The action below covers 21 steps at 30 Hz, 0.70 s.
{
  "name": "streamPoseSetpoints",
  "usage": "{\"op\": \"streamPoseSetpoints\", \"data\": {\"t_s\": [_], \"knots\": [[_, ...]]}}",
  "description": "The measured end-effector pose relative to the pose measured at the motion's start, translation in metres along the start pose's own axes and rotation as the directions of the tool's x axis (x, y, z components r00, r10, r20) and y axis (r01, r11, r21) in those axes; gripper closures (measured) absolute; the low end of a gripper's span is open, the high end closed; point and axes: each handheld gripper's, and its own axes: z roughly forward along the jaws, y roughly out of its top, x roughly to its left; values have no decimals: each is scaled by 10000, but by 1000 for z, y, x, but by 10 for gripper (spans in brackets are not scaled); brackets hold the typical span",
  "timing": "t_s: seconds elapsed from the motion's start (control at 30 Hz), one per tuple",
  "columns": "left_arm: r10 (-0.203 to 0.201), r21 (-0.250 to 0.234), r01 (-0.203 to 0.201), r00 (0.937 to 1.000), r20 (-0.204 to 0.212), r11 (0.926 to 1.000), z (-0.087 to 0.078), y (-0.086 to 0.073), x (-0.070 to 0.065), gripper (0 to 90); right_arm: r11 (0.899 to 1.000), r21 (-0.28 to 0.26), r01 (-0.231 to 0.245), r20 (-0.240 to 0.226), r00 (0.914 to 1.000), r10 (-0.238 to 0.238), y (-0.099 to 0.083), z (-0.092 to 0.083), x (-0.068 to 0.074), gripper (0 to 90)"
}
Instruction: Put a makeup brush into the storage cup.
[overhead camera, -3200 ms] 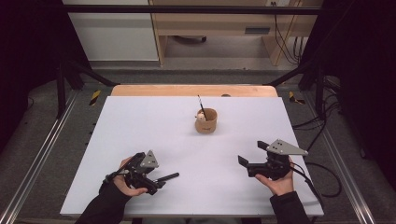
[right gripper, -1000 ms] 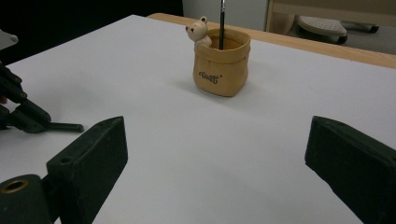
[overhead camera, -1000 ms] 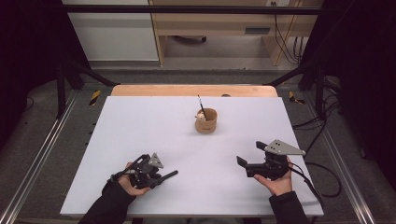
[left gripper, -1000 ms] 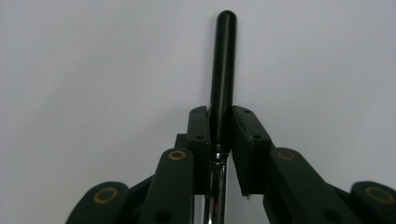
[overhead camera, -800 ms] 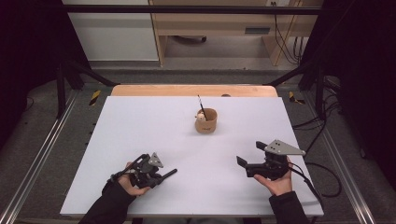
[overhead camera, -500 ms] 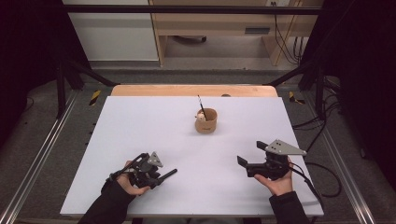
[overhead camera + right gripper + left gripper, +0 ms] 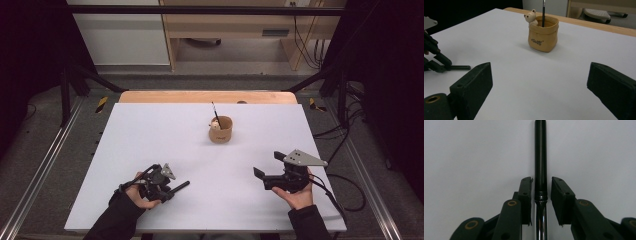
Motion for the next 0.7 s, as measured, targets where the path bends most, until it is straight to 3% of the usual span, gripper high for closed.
{"op": "streamPoseSetpoints", "data": {"t_s": [0.47, 0.7], "knots": [[-148, 181, 149, 9999, -33, 9997, 0, 2, 0, 770, 10000, -41, -1, -7, 10000, 1, 1, -1, 0, 68], [-6, 211, 7, 10000, -15, 9998, 0, 2, 0, 785, 10000, -13, -31, -20, 10000, 31, 1, 0, 1, 68]]}}
